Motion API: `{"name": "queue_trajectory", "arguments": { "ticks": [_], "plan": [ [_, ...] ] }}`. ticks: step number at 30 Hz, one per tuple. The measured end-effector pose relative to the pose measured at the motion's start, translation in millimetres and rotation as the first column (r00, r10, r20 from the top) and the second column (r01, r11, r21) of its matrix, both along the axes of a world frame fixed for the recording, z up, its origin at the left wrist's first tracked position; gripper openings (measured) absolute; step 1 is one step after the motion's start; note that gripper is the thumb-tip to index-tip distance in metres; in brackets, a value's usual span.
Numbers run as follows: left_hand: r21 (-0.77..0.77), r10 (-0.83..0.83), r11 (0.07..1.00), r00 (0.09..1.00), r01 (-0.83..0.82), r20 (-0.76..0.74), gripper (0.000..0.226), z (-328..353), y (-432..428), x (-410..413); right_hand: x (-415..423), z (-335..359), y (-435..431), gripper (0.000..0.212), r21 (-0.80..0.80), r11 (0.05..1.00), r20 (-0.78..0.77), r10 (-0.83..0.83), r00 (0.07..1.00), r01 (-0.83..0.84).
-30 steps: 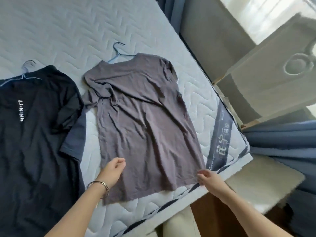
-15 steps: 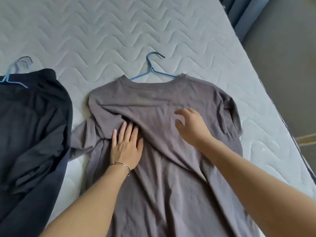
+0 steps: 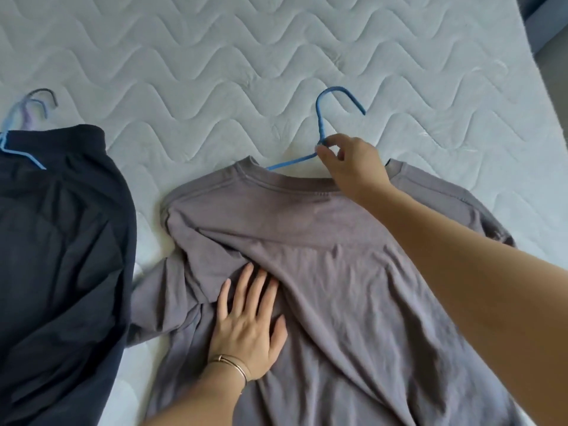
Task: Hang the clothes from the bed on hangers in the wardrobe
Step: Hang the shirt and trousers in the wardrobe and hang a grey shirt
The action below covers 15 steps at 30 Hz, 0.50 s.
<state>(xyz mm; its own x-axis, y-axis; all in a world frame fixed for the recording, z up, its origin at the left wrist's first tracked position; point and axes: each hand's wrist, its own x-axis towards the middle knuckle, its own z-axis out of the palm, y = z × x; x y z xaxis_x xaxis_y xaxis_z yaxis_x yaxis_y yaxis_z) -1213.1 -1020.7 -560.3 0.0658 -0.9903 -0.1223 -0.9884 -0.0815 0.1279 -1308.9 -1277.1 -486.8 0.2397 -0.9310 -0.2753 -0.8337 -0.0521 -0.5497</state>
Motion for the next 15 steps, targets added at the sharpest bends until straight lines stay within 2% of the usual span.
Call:
{"name": "queue_trajectory", "arguments": {
  "ticks": [2,4,9,11,13,15],
  "plan": [
    [-0.045,0.009,0.999,1.0,-0.009,0.009,0.059,-1,0,-1,-5,12,2,0.024,0.021,0.998,0.093,-0.054,0.994,0.052],
    [-0.079,0.028,0.997,1.0,-0.028,-0.006,0.059,-1,0,-2,-14,30,11,0.016,-0.02,1.0,0.133,-0.016,0.991,0.019],
    [-0.103,0.071,0.992,0.997,-0.072,-0.016,0.058,3,-2,-3,-50,73,85,0.014,-0.079,0.997,0.272,0.026,0.962,-0.005],
    [-0.046,0.108,0.993,0.993,-0.111,-0.047,0.06,14,1,-6,-69,85,127,0.015,-0.078,0.996,0.25,0.068,0.966,-0.05],
    [0.081,0.171,0.983,0.979,-0.162,-0.114,0.058,35,3,-12,-84,104,163,0.028,-0.068,0.991,0.219,0.124,0.968,-0.111],
    [0.196,0.24,0.963,0.925,-0.187,-0.295,0.047,71,11,-23,-93,132,191,0.032,0.03,0.994,0.323,0.086,0.943,-0.101]
  ]
}}
